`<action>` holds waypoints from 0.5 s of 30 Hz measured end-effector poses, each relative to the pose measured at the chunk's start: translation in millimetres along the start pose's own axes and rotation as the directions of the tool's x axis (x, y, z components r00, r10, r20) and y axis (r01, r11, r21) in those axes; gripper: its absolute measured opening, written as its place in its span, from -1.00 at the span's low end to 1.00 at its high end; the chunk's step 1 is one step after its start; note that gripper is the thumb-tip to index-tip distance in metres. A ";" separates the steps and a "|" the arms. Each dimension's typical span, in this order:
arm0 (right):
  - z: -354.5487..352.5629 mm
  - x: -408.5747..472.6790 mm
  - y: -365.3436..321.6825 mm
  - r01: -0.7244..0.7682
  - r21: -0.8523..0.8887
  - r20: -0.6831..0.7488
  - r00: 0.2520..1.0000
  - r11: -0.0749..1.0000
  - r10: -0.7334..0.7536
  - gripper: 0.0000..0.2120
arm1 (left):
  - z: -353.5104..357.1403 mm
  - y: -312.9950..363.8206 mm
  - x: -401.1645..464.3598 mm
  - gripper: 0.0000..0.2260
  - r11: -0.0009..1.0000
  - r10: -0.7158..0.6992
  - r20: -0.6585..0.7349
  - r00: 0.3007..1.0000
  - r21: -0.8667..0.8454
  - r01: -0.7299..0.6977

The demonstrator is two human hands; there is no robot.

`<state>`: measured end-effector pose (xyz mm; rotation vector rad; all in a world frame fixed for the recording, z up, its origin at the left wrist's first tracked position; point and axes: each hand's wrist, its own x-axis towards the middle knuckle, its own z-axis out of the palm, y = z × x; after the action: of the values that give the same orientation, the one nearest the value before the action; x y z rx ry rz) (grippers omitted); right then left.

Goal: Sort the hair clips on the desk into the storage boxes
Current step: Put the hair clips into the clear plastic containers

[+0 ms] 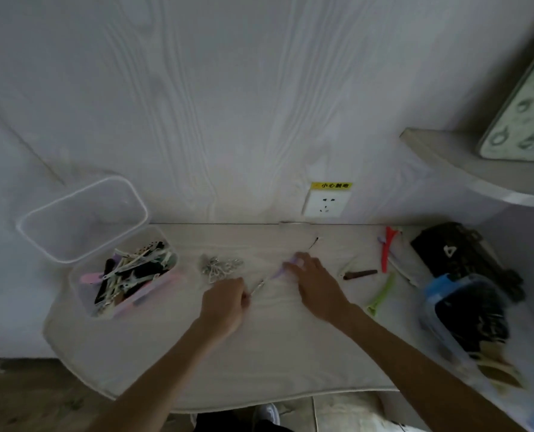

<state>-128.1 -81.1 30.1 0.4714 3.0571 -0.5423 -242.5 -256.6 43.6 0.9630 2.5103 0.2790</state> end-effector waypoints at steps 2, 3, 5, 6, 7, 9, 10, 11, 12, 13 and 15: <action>3.5 -19.0 -10.8 0.045 0.044 0.008 0.999 0.998 -0.046 -0.46 | -3.1 9.4 9.3 -0.81 1.000 0.007 -0.067 0.998 0.000 -0.007; 4.2 -25.8 -13.1 0.076 0.048 0.014 0.997 0.996 -0.077 -0.44 | -4.2 15.5 13.8 -0.81 1.000 0.019 -0.097 0.995 0.004 -0.018; -0.7 -28.8 -13.1 0.113 0.029 -0.006 0.994 0.993 -0.113 -0.39 | -3.4 25.9 20.5 -0.81 0.998 0.066 -0.113 0.991 0.001 -0.066; -5.7 -24.6 -9.6 0.100 -0.003 -0.033 0.994 0.995 -0.100 -0.36 | -1.9 31.7 21.9 -0.79 0.995 0.097 -0.104 0.990 -0.008 -0.098; -12.2 -17.2 -3.9 0.056 -0.039 -0.057 0.997 0.998 -0.058 -0.31 | 0.0 37.4 21.9 -0.73 0.992 0.121 -0.085 0.989 -0.008 -0.123; -25.5 2.6 13.7 -0.102 -0.112 -0.068 0.993 0.988 0.095 -0.23 | 5.1 46.4 18.4 -0.53 0.989 0.150 -0.005 0.989 0.012 -0.150; -31.2 12.8 23.0 -0.165 -0.169 -0.026 0.986 0.972 0.163 -0.21 | 7.4 49.4 15.6 -0.43 0.987 0.158 0.043 0.987 0.026 -0.159; -36.5 21.4 30.8 -0.182 -0.233 0.027 0.981 0.955 0.193 -0.22 | 10.1 51.0 13.3 -0.39 0.985 0.165 0.075 0.983 0.044 -0.168; -40.7 27.2 36.8 -0.159 -0.290 0.084 0.978 0.944 0.191 -0.25 | 12.5 50.7 11.9 -0.41 0.983 0.172 0.077 0.982 0.046 -0.175; -41.6 30.4 40.4 -0.119 -0.326 0.136 0.976 0.938 0.171 -0.30 | 13.5 48.5 10.5 -0.50 0.984 0.175 0.049 0.983 0.026 -0.176; -38.4 29.9 45.4 -0.065 -0.305 0.146 0.983 0.950 0.114 -0.46 | 12.0 40.8 12.2 -0.73 0.984 0.174 -0.034 0.984 -0.037 -0.175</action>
<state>-141.4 -18.7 49.4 0.5233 2.8720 -0.1023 -221.1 -217.9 42.6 1.1733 2.4405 0.3985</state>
